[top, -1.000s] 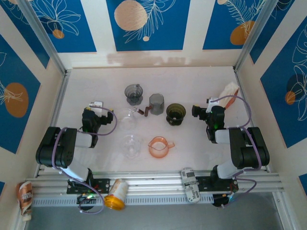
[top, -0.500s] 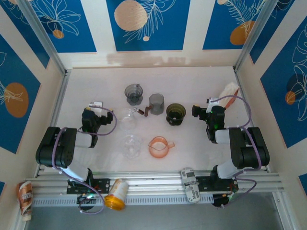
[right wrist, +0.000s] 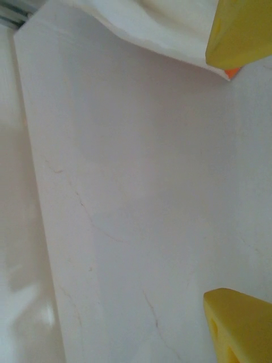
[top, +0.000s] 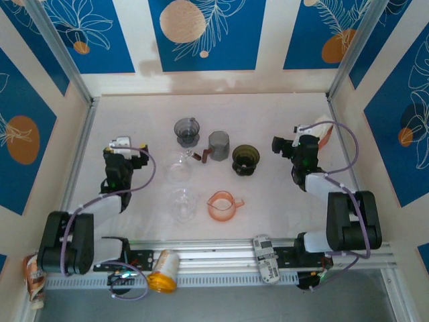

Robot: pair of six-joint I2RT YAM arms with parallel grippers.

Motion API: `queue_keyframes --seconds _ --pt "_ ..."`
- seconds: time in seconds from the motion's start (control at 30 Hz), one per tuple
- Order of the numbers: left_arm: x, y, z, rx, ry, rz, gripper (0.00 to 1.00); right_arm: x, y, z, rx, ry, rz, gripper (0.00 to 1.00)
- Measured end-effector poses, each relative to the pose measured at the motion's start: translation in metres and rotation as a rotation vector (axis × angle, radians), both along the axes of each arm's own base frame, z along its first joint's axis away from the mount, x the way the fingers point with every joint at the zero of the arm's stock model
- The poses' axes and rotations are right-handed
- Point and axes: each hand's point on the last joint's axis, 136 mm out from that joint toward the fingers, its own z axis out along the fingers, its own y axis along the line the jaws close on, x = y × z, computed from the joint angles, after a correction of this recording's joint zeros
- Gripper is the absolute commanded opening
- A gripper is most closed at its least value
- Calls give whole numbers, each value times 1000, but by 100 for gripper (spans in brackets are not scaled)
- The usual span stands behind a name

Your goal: Place the coffee filter in the dripper

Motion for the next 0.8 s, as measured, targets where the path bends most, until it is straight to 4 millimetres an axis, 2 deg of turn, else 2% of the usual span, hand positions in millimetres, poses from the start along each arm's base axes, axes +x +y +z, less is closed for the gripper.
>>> queue_keyframes --seconds 0.13,0.2,0.37,0.43,0.5,0.67,0.8 --pt "-1 16 37 -105 -88 114 100 -7 -3 20 16 0 -71 99" --pt "-5 26 48 -189 -121 187 100 -9 -7 32 49 0 -135 99" --pt "-44 58 53 -519 -205 418 100 -14 -32 60 297 60 -360 99" --pt "-58 67 56 -617 -260 459 100 -16 -38 64 378 79 -396 99" --pt "-65 71 58 -683 -294 471 100 -20 -42 58 433 107 -428 99" --pt "-60 56 54 -768 -236 384 100 -32 -20 37 522 185 -373 99" --pt "-50 36 71 -794 -172 281 100 -36 4 37 549 229 -267 100"
